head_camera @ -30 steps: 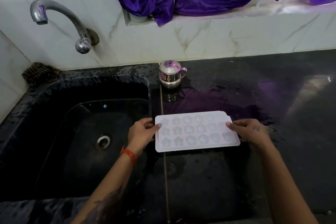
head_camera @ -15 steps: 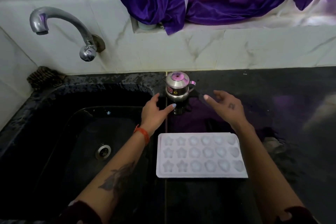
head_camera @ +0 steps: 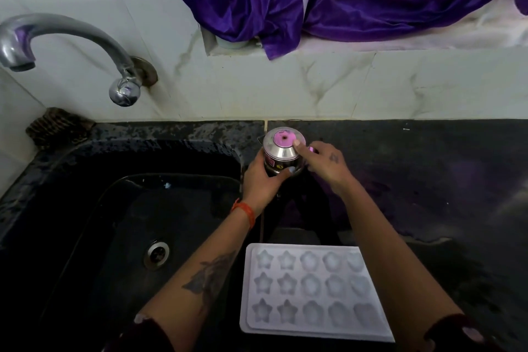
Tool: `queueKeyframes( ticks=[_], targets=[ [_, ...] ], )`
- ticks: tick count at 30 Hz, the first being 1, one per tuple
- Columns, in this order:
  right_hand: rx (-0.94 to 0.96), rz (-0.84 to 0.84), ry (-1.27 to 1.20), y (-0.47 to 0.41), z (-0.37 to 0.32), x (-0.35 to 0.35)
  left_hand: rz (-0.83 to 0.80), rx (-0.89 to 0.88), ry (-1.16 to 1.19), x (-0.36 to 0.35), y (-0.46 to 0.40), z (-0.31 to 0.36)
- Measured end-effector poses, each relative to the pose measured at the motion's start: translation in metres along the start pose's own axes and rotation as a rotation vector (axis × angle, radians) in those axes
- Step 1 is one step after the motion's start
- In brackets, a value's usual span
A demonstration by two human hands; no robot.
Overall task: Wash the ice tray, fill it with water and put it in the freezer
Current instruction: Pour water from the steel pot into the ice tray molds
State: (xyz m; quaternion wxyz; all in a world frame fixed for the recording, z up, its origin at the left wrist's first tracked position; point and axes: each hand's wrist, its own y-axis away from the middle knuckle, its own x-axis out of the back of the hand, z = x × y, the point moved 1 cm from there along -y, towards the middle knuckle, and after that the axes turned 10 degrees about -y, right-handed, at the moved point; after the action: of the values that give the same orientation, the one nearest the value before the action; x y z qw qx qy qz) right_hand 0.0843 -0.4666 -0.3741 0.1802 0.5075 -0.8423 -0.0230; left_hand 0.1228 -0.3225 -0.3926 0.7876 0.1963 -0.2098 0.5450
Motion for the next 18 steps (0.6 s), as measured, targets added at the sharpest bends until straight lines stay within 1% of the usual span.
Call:
queueKeyframes(
  ticks=[4,10,14,18],
  targets=[
    [0.038,-0.001,-0.053,0.002,0.002,0.001,0.018,0.005,0.050,-0.002,-0.002,0.000],
    [0.088,0.062,-0.056,0.028,-0.006,0.002,0.006,0.005,0.131,0.005,0.015,-0.004],
    [0.112,0.119,-0.096,0.059,-0.016,0.006,0.023,-0.012,0.205,0.015,0.041,-0.002],
    [0.114,0.130,-0.102,0.098,-0.023,0.012,0.030,0.009,0.236,0.020,0.077,-0.001]
  ],
)
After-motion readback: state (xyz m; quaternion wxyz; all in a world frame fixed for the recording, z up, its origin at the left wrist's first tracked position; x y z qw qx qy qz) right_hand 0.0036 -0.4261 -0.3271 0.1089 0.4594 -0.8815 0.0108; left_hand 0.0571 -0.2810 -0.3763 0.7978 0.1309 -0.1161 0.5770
